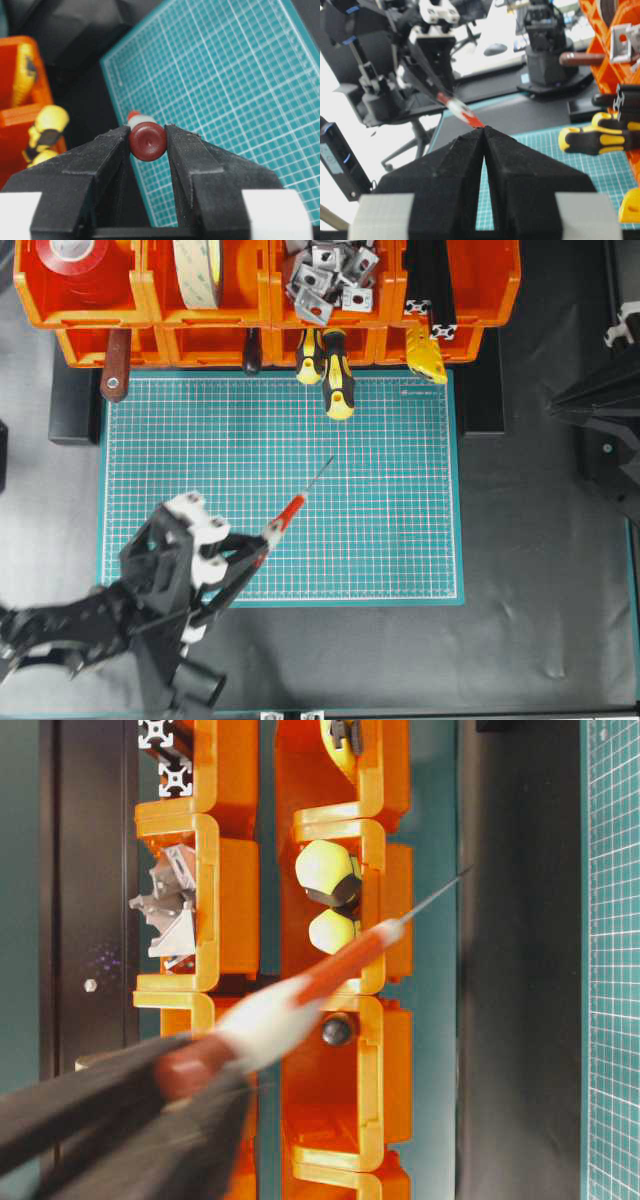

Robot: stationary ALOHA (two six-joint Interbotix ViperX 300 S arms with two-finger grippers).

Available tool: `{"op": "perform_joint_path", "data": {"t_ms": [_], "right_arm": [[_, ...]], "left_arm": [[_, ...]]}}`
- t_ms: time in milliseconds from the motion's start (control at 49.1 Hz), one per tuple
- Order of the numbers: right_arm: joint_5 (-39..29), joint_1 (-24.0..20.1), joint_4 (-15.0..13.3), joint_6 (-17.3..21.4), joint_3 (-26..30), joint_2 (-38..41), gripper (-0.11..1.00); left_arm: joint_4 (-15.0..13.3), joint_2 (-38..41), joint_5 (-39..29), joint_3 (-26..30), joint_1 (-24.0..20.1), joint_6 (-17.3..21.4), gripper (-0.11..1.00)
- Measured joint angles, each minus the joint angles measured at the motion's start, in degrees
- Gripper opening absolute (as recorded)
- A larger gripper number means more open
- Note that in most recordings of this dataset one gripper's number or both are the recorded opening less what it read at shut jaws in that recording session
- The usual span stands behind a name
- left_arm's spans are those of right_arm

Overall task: Pick red screwdriver from container rack with left arm.
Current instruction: 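Carry the red screwdriver over the mat and lower it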

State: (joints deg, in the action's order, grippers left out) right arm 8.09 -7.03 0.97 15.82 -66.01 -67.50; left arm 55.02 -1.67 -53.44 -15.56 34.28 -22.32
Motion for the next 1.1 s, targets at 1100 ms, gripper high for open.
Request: {"op": "perform_joint_path", "data": {"t_ms": [1100], "right_arm": [[-0.44, 0.88, 0.70, 0.18, 0.09, -0.09, 0.00]], "left_arm": [[0.00, 6.06, 21.71, -6.59, -14.68, 0.00, 0.25]]}}
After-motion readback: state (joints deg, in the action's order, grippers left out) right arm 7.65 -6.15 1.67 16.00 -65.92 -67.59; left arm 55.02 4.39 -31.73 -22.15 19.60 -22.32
